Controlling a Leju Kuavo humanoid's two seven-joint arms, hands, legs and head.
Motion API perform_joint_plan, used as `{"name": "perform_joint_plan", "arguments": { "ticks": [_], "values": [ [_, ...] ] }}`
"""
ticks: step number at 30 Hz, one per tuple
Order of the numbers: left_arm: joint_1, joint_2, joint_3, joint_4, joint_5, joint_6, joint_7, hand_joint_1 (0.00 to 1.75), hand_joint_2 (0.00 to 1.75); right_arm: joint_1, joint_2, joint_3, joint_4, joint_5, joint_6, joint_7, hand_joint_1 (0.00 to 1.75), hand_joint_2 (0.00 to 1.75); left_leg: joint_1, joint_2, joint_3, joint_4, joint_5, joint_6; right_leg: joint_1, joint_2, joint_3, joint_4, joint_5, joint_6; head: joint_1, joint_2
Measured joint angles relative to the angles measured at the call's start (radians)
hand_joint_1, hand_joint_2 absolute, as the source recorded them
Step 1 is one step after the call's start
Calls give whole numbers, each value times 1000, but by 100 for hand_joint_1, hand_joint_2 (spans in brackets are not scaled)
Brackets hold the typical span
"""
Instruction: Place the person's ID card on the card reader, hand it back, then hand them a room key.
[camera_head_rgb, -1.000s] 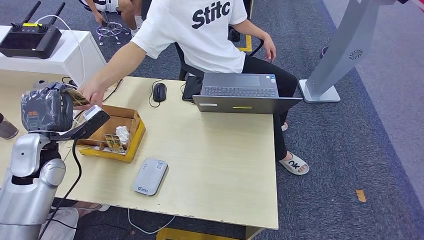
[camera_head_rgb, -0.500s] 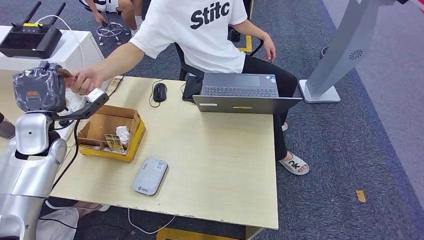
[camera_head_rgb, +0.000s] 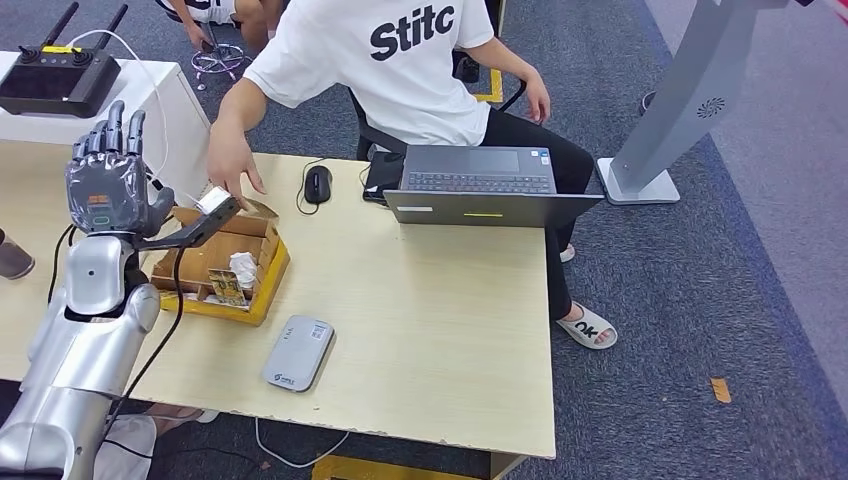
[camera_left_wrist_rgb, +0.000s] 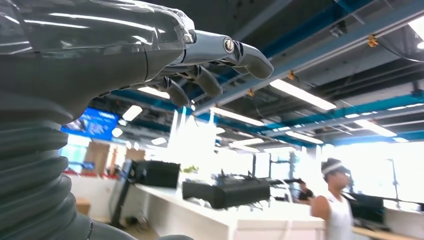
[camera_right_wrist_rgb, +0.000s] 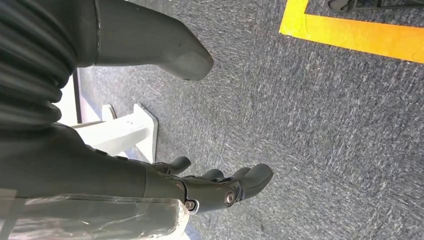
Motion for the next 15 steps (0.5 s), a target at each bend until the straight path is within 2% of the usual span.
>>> {"name": "perform_joint_plan", "arguments": {
  "ticks": [3, 7, 15],
  "values": [
    [50, -2, 0, -80, 111, -63, -62, 0, 175, 4, 0, 0, 0, -6, -2, -1, 0, 175, 0, 0, 0, 0, 0, 0, 0, 0, 0, 0, 0, 0, 0, 0],
    [109, -1, 0, -209, 197, -174, -76, 0, 175, 10, 0, 0, 0, -11, -6, 3, 0, 175, 0, 0, -1, 0, 0, 0, 0, 0, 0, 0, 0, 0, 0, 0],
    [147, 2, 0, -322, 218, -206, -79, 0, 175, 15, 0, 0, 0, -13, -9, 4, 0, 175, 0, 0, -1, 0, 0, 0, 0, 0, 0, 0, 0, 0, 0, 0]
  ]
}}
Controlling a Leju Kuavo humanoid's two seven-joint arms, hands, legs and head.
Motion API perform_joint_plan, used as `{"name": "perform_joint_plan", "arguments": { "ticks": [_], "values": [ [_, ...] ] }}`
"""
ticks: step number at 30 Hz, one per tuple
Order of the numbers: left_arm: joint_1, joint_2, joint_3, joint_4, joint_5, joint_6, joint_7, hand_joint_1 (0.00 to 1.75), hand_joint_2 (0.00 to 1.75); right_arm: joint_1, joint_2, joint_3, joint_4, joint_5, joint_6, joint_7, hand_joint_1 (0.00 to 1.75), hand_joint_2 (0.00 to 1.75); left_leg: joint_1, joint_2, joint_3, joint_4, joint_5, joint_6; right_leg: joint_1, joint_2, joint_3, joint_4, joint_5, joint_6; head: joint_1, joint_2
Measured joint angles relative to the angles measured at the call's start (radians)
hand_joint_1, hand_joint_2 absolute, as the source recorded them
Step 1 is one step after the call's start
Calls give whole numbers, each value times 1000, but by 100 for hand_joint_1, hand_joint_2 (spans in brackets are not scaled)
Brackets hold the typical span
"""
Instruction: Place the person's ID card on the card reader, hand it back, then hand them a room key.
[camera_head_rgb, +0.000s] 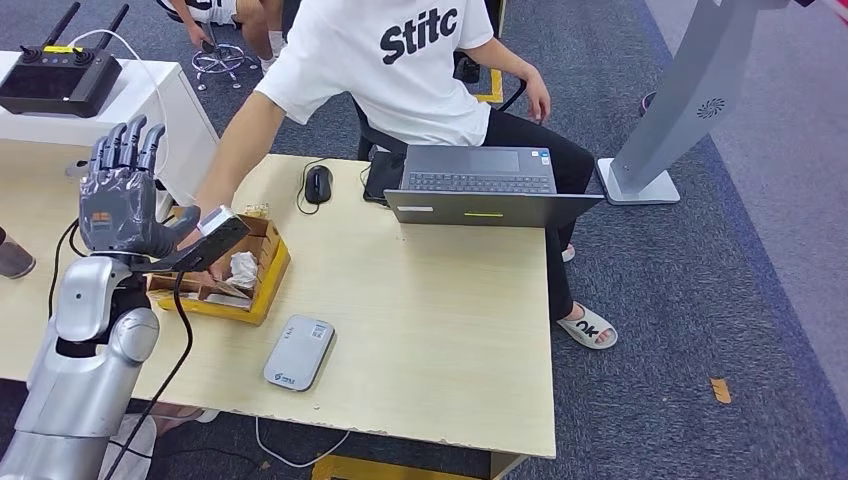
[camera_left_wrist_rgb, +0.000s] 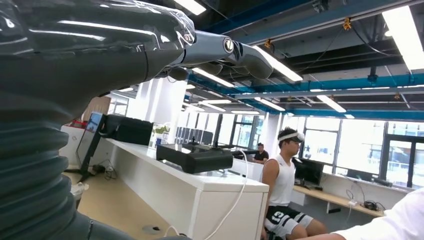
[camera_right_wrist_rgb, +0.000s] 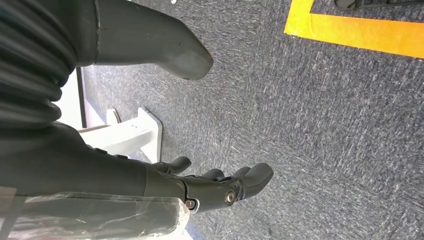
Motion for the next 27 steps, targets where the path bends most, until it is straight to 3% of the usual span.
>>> {"name": "perform_joint_plan", "arguments": {
  "ticks": [8, 13, 20, 27],
  "values": [
    [101, 82, 0, -179, 260, -251, -22, 0, 175, 10, -1, -2, -2, -16, -8, -19, 0, 175, 0, 1, 0, 0, 0, -1, 0, 1, -2, 0, 0, -1, 0, 0],
    [141, 114, -4, -219, 287, -264, -25, 0, 175, 13, -1, -3, -2, -13, -9, -29, 0, 175, 0, 1, 0, 0, 0, -1, 0, 1, -2, 0, 0, -1, 0, 0],
    [155, 120, -33, -221, 255, -255, -3, 0, 175, 13, -1, -4, -2, -13, -8, -10, 0, 175, 0, 1, 0, 0, 0, -1, 0, 1, -1, 0, 0, -2, 0, 0],
    [153, 166, -72, -214, 47, -252, 96, 0, 175, 13, -1, -5, -2, -12, -6, 2, 0, 175, 0, 1, 0, 0, 0, -1, 0, 1, -2, 0, 0, -2, 0, 0]
  ]
}}
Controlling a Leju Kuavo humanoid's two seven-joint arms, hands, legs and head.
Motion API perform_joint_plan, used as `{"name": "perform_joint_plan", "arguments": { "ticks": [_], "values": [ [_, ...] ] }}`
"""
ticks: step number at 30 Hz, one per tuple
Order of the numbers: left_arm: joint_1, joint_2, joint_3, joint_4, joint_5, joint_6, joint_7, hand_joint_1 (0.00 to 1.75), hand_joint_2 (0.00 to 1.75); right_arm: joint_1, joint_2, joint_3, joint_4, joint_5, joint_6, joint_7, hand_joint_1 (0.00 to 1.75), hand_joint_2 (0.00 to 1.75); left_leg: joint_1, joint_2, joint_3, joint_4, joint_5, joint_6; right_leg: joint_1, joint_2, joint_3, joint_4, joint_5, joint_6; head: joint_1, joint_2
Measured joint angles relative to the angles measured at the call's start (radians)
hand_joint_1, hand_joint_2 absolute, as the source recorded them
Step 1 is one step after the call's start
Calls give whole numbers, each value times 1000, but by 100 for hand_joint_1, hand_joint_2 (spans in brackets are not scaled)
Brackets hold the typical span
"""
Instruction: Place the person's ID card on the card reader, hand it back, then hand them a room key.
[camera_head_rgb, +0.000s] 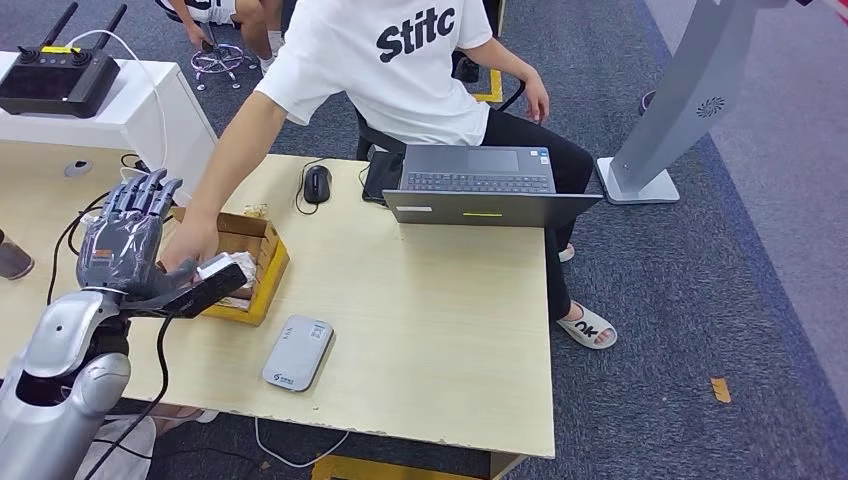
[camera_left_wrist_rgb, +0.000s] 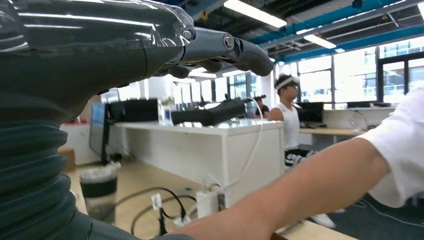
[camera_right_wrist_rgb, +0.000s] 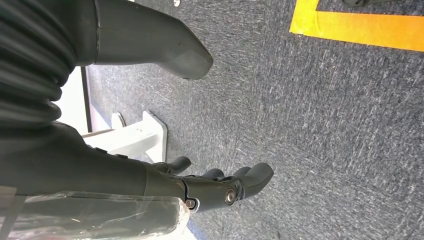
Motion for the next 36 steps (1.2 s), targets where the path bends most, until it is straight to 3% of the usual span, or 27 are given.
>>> {"name": "perform_joint_plan", "arguments": {
  "ticks": [18, 36],
  "values": [
    [123, 9, -36, 86, -126, 45, 23, 0, 175, 0, 0, 0, 0, 13, 1, 1, 0, 175, 0, 0, 0, 0, 0, 0, 0, 0, 0, 0, 0, 0, 0, 0],
    [159, -14, -36, 178, -193, 136, 8, 0, 175, -1, 0, 0, 0, 30, 6, -2, 0, 175, 0, 0, 0, 0, 0, 0, 0, 0, 0, 0, 0, 0, 0, 0]
  ]
}}
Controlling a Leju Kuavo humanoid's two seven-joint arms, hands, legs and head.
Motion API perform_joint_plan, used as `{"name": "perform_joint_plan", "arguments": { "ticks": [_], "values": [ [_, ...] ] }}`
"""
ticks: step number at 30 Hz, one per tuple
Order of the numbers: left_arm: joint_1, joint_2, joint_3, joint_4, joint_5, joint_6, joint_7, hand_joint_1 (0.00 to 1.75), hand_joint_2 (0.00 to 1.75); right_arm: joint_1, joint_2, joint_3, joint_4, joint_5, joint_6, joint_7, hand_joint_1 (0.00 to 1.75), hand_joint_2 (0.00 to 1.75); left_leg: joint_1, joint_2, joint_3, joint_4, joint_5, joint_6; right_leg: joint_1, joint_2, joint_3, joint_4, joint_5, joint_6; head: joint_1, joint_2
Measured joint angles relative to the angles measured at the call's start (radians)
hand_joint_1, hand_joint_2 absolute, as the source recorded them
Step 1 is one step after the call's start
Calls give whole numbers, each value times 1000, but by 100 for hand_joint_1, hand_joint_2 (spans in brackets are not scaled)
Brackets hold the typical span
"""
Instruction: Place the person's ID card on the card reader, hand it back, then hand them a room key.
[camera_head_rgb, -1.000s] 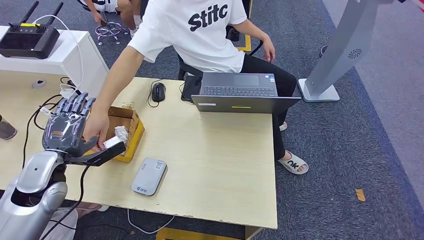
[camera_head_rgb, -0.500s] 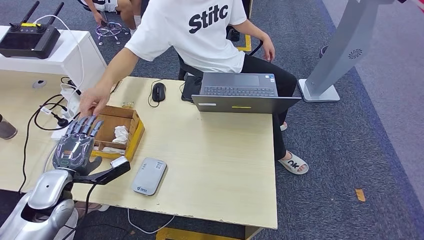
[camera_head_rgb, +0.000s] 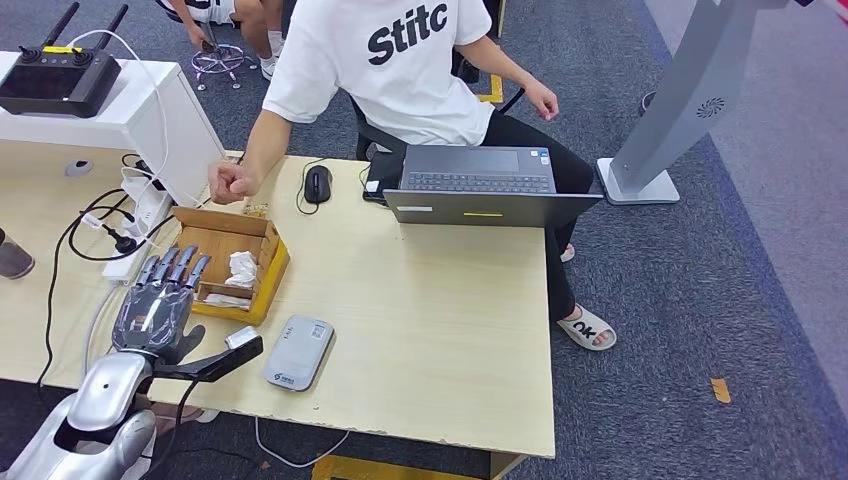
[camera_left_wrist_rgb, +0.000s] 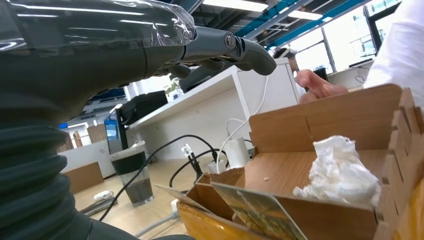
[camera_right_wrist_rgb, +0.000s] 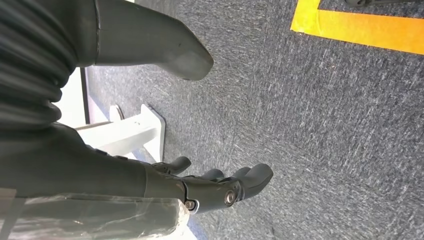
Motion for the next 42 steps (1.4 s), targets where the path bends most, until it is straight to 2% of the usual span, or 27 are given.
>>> {"name": "perform_joint_plan", "arguments": {
  "ticks": [9, 23, 25, 26, 29, 30, 33, 42],
  "values": [
    [1, -26, 9, 83, 1, 94, -58, 0, 175, -1, 0, 0, 0, 3, 2, -3, 0, 175, 0, 0, 0, 0, 0, 0, 0, 0, 0, 0, 0, 0, 0, 0],
    [-20, -55, 55, 153, -4, 127, -67, 2, 175, -1, 0, 0, 0, 8, 1, -1, 0, 175, 0, 0, 0, 0, 0, 0, 0, 0, 0, 0, 0, 0, 0, 0],
    [-25, -58, 65, 163, -3, 129, -66, 17, 175, -1, 0, 0, 0, 9, 1, -3, 0, 175, 0, 0, 0, 0, 0, 0, 0, 0, 0, 0, 0, 0, 0, 0],
    [-27, -60, 71, 169, -2, 130, -65, 36, 175, -1, 0, 0, 0, 10, 1, -3, 0, 175, 0, 0, 0, 0, 0, 0, 0, 0, 0, 0, 0, 0, 0, 0],
    [-33, -66, 86, 186, 0, 133, -64, 135, 175, -1, 0, 0, 0, 10, 0, -4, 0, 175, 0, 0, 0, 0, 0, 0, 0, 0, 0, 0, 0, 0, 0, 0],
    [-34, -68, 90, 191, 0, 134, -64, 157, 175, -1, 0, 0, 0, 10, -1, -4, 0, 175, 0, 0, 0, 0, 0, 0, 0, 0, 0, 0, 0, 0, 0, 0],
    [-36, -72, 99, 203, 1, 136, -68, 162, 175, -1, 0, 0, 0, 10, -3, -1, 0, 175, 0, 0, 0, 0, 0, 0, 0, 0, 0, 0, 0, 0, 0, 0],
    [-38, -87, 112, 208, 29, 133, -95, 158, 175, -1, 0, 0, 0, 10, -5, 0, 0, 175, 0, 0, 0, 0, 0, 0, 0, 0, 0, 0, 0, 0, 0, 0]
  ]
}}
